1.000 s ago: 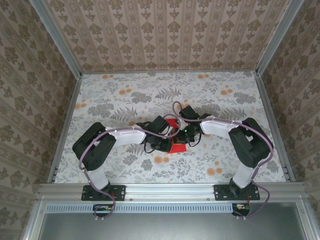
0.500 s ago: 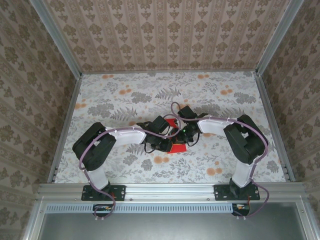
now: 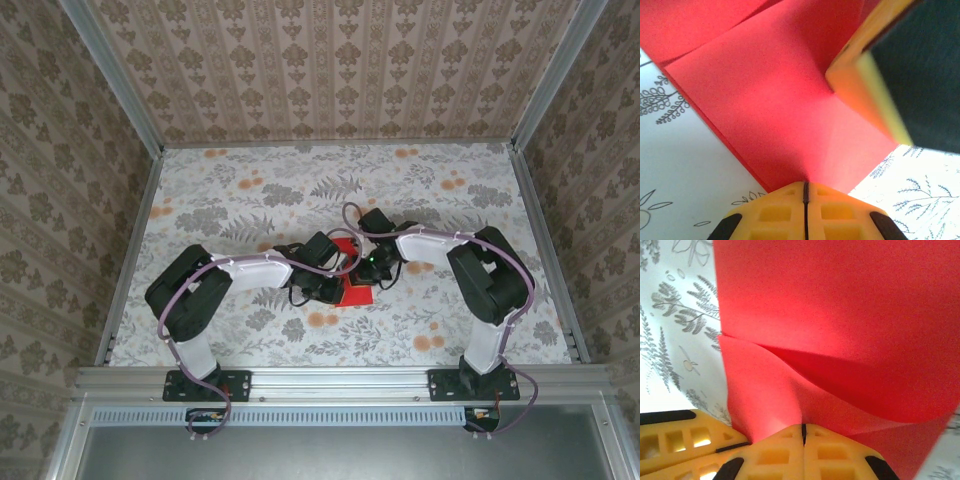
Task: Fold a paper plane with a square sheet of paper (fold left side to right side)
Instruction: Fold the triangle a second time at the center of the table.
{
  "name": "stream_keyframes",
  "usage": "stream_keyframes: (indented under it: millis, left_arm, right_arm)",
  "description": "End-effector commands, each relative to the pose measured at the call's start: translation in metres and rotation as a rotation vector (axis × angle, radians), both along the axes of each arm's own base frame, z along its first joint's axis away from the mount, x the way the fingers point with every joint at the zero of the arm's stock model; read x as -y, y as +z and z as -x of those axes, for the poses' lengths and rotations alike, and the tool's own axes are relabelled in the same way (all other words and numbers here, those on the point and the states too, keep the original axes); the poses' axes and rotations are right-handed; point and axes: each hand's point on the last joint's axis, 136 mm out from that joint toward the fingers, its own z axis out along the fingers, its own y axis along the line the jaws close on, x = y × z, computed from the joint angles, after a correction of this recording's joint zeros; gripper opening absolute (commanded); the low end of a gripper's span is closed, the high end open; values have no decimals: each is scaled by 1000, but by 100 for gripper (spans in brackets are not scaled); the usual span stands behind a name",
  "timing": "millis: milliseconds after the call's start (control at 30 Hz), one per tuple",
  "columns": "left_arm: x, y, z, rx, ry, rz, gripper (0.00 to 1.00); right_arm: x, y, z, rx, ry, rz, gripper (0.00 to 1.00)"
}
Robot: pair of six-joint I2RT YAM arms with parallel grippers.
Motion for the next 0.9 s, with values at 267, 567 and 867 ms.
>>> stream_keyframes:
  millis: [267, 567, 867]
  left_arm:
    - [-33, -34, 21, -72, -8, -167, 7]
    - [-23, -24, 14, -37, -6, -116, 8]
    - [-17, -20, 12, -18, -13, -106, 8]
  right_arm:
    - [47, -2, -36, 33, -49, 96, 0]
    - [57, 27, -42, 77, -77, 62, 0]
    - [-3, 35, -11, 26, -43, -161, 0]
